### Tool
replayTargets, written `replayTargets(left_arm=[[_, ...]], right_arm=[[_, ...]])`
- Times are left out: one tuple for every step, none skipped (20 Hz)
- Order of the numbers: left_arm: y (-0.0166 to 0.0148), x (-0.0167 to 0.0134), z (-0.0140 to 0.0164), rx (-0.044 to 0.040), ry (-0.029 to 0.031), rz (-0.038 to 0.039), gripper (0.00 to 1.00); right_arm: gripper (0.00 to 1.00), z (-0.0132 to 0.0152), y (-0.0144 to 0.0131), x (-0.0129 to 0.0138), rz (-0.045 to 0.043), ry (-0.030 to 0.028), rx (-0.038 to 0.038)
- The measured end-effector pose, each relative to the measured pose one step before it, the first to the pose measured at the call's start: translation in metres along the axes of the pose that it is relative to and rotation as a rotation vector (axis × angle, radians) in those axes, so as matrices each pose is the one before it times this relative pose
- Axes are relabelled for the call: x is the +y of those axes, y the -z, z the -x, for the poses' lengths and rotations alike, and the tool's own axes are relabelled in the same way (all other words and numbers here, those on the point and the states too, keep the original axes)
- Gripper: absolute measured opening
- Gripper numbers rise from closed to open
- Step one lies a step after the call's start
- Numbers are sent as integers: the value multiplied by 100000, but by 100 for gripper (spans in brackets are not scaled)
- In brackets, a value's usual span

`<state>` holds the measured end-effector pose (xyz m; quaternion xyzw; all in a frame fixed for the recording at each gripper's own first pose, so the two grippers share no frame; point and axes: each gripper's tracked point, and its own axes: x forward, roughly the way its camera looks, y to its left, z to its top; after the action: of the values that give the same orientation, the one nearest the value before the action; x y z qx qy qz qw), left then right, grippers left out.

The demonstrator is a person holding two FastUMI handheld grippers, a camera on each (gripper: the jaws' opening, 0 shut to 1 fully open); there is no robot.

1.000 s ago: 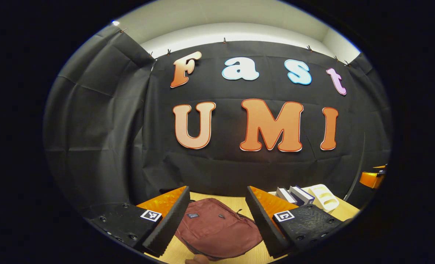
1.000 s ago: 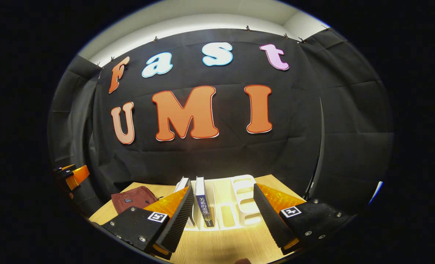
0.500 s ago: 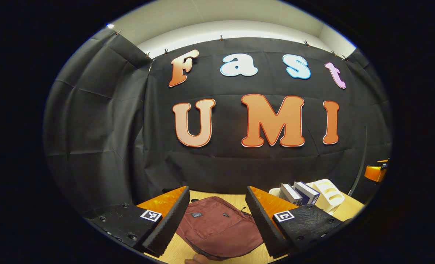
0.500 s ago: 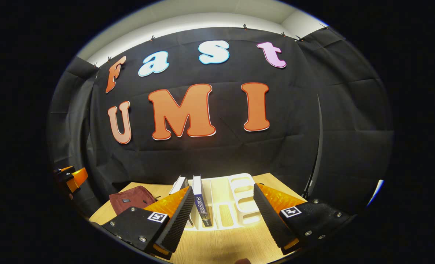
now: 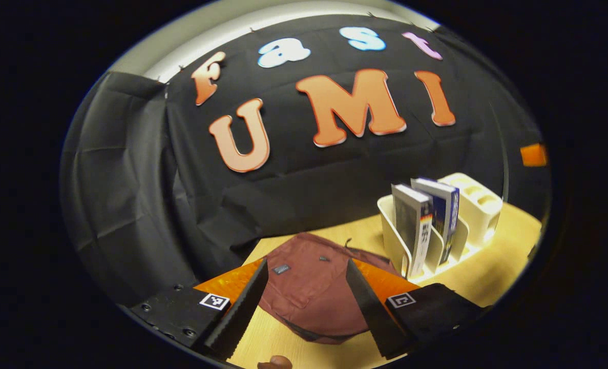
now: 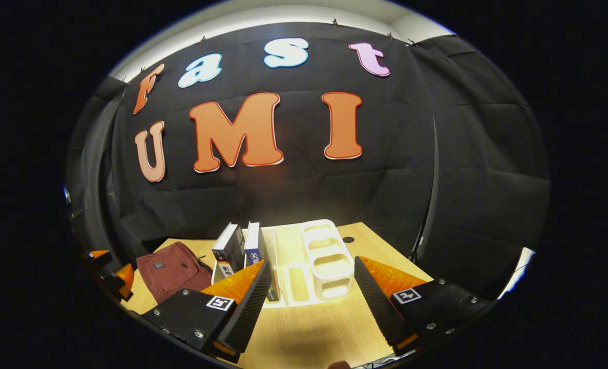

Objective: Open the schoolbag, grab two books from the bookshelf and put them into the schoolbag.

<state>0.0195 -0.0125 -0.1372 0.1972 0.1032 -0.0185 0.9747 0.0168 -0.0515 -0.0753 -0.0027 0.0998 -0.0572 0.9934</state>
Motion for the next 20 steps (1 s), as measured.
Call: replayTargets(left_arm=[[1191, -1414, -576, 2441, 2310, -2562, 96], [1291, -1501, -560, 2192, 2599, -2626, 96], [1123, -1586, -656, 1776, 1924, -3985, 96], [1101, -1630, -784, 1359, 2254, -4720, 96], [1136, -1723, -698, 2070, 2252, -4114, 96], [1248, -1923, -494, 2513, 2999, -3172, 96], [1123, -1790, -638, 2315, 2446, -2747, 96], [1061, -1572, -965, 1566, 1960, -3185, 98], [751, -1418, -1273, 1748, 1366, -3563, 97], [789, -1048, -1084, 2316, 1196, -3620, 98], [441, -938, -893, 2218, 1497, -2804, 98], [426, -961, -907, 2433, 1975, -1742, 98], [463, -573, -724, 2817, 1895, -1208, 98], [376, -21, -829, 1558, 116, -1096, 98], [-23, 389, -306, 961, -1576, -1405, 98], [77, 627, 135, 352, -2078, -1490, 98], [-84, 812, 196, -297, -1877, -1141, 98], [119, 778, 68, 255, -1410, -745, 98], [-114, 557, -84, 419, 674, -19, 98], [241, 255, 214, 1797, 1661, 790, 98]], right_arm=[[96, -83, 516, -544, 588, 1594, 1198], [96, -177, 484, -681, 261, 1966, 1134], [96, -119, 466, -794, -211, 1885, 999], [96, -132, 463, -475, -159, 1074, 1451], [96, -90, 526, -778, -303, 1906, 1419], [97, -77, 510, -924, -61, 1702, 1331], [97, -116, 453, -785, 159, 1738, 1351], [97, -170, 416, -782, 97, 1724, 1323], [97, -122, 260, -711, 67, 1642, 1034], [97, -123, 238, -737, 61, 1525, 777], [97, -33, 186, -606, -36, 1326, 589], [100, -124, 156, -444, -361, 1102, 470], [97, -161, 125, -259, -467, 619, 496], [100, -82, 166, -164, -463, 395, 569], [96, -160, 157, 28, -258, -114, 592], [96, -184, 210, 136, -38, -226, 498], [96, -131, 73, 216, 22, -315, 329], [96, -125, 160, 240, -157, -768, 403], [97, -133, 166, 400, -520, -993, 603], [97, -167, 194, 429, -615, -1098, 584]])
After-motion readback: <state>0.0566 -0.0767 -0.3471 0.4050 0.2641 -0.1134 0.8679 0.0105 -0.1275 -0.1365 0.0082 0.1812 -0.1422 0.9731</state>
